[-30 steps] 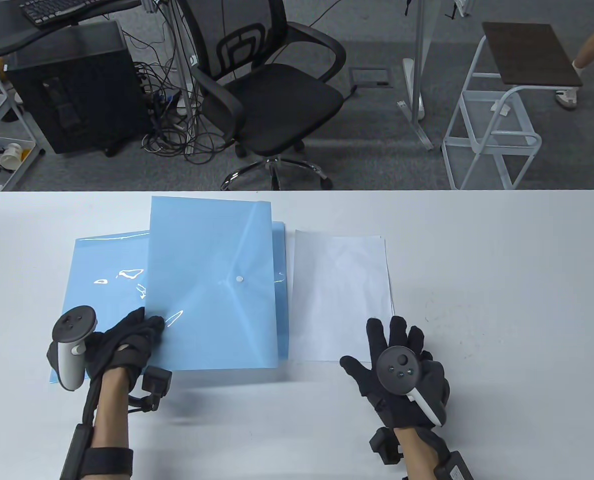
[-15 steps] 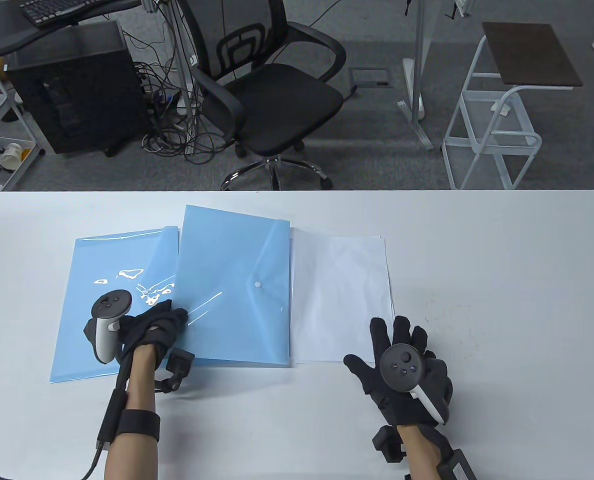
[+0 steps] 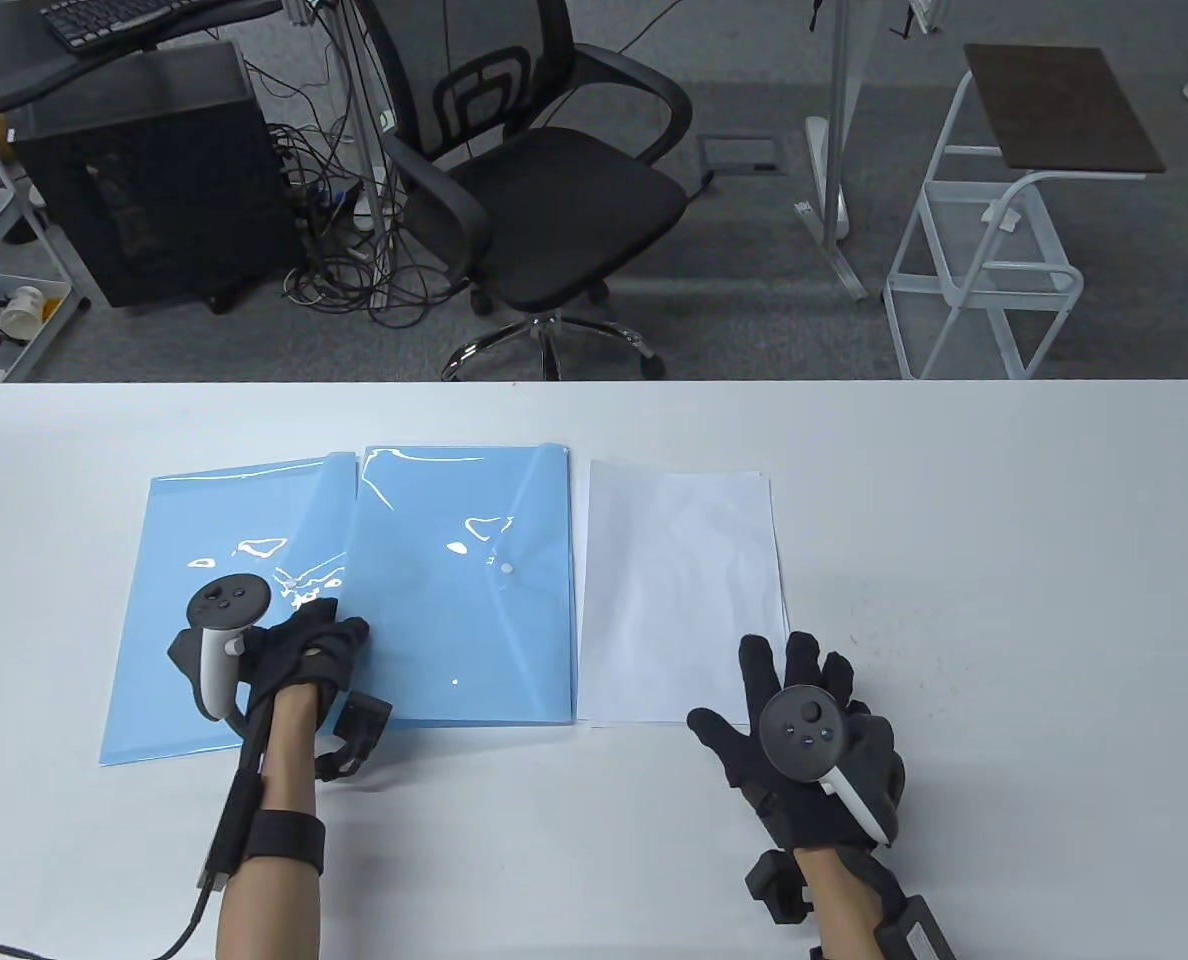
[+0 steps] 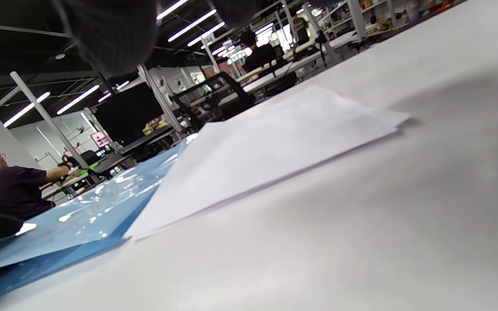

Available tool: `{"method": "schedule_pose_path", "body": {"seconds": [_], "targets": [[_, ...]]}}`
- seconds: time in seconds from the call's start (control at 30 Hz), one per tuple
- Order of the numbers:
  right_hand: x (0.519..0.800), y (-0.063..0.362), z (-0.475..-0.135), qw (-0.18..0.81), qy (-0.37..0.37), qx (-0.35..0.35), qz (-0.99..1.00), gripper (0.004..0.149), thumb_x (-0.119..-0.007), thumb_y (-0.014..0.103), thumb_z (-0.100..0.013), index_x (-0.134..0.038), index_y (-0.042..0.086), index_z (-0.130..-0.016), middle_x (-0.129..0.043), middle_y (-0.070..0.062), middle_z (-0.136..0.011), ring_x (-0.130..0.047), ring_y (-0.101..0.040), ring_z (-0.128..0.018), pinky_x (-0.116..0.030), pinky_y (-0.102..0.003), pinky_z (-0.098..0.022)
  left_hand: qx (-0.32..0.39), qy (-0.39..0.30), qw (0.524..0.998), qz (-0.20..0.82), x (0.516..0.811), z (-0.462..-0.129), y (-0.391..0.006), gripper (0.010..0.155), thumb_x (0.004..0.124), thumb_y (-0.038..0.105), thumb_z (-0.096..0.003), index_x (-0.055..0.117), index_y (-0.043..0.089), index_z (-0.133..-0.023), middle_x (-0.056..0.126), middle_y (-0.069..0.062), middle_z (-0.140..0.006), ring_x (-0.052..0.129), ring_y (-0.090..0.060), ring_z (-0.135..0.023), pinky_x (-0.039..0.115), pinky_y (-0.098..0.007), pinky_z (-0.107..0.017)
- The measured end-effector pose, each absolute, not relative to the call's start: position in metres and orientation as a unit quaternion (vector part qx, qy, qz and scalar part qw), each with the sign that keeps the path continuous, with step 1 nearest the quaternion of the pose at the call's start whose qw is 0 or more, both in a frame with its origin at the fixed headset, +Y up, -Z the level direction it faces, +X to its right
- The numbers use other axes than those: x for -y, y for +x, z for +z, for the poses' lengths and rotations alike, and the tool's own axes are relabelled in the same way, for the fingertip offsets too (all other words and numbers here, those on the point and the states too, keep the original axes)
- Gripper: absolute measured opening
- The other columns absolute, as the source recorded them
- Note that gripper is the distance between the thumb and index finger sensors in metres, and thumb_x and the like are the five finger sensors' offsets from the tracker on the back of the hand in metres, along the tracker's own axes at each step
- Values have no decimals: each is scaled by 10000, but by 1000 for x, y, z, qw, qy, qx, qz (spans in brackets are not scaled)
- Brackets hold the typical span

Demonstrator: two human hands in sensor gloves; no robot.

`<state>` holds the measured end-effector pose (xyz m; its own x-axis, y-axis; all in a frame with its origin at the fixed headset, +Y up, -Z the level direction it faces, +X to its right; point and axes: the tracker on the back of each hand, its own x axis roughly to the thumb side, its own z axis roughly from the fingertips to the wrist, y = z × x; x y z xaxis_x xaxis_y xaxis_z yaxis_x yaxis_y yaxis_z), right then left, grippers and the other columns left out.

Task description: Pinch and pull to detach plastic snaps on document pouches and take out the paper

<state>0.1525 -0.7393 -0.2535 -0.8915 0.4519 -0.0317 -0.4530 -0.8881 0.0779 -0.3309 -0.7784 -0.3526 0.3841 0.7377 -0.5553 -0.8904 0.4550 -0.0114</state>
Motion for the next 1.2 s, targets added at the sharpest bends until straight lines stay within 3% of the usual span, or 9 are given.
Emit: {"method": "schedule_pose_path", "body": {"seconds": [0.13,0.47,0.63,0.77,0.97,1.03,1.2], "targets": [[739,153,-253,234,-6,-40,971,881,-692,678,-490,-374,230,-1179,-258,-284,-1263,-263,-657,-1055,-347,-829,-667,-243,-145,831,478,767,-346,-336,647,789,296,-579,510,40,-1105,744,-214,-1030,923,-442,-756,822,-507,-521],[737,153,-248,241,-3,-31,970,876,-690,677,-492,-378,231,-1178,-264,-286,-1263,-267,-655,-1055,-350,-827,-667,-298,-74,879,365,743,-319,-378,694,796,353,-580,473,64,-1122,630,-215,-1112,757,-532,-919,725,-601,-611],[737,153,-247,242,-4,-30,970,877,-691,677,-491,-379,231,-1178,-265,-285,-1263,-268,-656,-1055,-351,-827,-667,-335,-85,899,271,750,-313,-408,811,811,414,-571,380,39,-1147,464,-272,-1181,557,-620,-1005,606,-684,-656],[738,153,-248,244,-5,-31,969,875,-691,677,-491,-381,231,-1178,-266,-285,-1263,-268,-656,-1055,-352,-827,-667,-365,-120,888,253,760,-309,-432,892,805,471,-569,317,5,-1153,382,-350,-1174,451,-676,-1003,537,-730,-652],[739,153,-248,247,-9,-35,968,877,-690,677,-492,-380,229,-1179,-266,-286,-1263,-268,-657,-1054,-352,-827,-667,-388,-134,888,208,768,-313,-447,989,840,547,-529,331,-41,-1142,451,-338,-1154,546,-634,-973,551,-737,-638],[739,153,-248,248,-10,-37,968,876,-689,677,-492,-381,229,-1178,-267,-288,-1262,-268,-656,-1054,-352,-827,-666,-391,-164,881,209,771,-317,-447,1016,852,557,-521,320,-41,-1148,370,-342,-1165,511,-625,-972,539,-739,-644],[741,152,-247,247,-11,-42,968,877,-690,677,-493,-381,226,-1179,-267,-288,-1261,-269,-658,-1053,-354,-826,-666,-416,-145,876,195,774,-325,-452,1012,903,530,-484,398,-56,-1137,413,-331,-1146,565,-602,-915,532,-740,-640]]}}
